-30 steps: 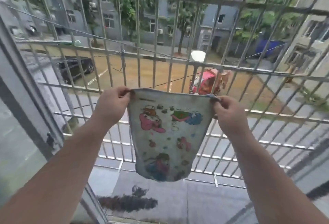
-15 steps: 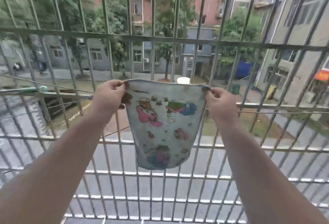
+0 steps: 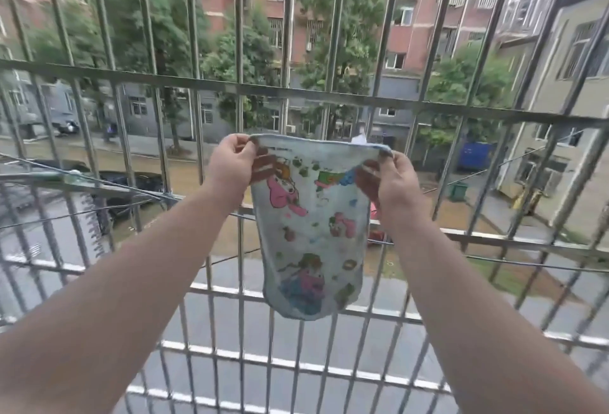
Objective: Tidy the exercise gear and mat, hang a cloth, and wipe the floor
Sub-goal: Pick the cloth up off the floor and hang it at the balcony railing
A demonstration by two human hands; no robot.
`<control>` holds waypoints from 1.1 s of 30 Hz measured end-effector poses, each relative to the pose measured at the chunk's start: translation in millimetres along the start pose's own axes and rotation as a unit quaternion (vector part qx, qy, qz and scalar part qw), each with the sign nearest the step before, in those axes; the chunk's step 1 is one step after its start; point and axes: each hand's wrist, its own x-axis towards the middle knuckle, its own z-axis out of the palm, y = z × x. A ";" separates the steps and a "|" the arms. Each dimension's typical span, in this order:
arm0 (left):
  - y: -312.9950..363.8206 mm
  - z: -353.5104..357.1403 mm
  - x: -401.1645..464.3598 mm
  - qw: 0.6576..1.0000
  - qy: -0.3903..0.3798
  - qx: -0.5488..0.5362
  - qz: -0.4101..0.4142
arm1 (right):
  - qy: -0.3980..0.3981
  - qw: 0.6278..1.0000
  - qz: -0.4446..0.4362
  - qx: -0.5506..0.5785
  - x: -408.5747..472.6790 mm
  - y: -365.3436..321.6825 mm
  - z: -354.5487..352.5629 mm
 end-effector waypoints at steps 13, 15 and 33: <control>-78.4 -5.2 50.8 0.923 -0.184 0.328 0.081 | -0.025 0.985 0.014 -0.170 23.4 76.3 -10.6; -87.7 -8.2 58.0 0.909 -0.197 0.361 0.068 | -0.027 0.970 0.002 -0.243 25.3 87.6 -8.3; -145.7 -40.6 73.1 0.742 -0.336 0.578 0.051 | -0.145 0.726 0.023 -0.672 23.2 143.4 -29.4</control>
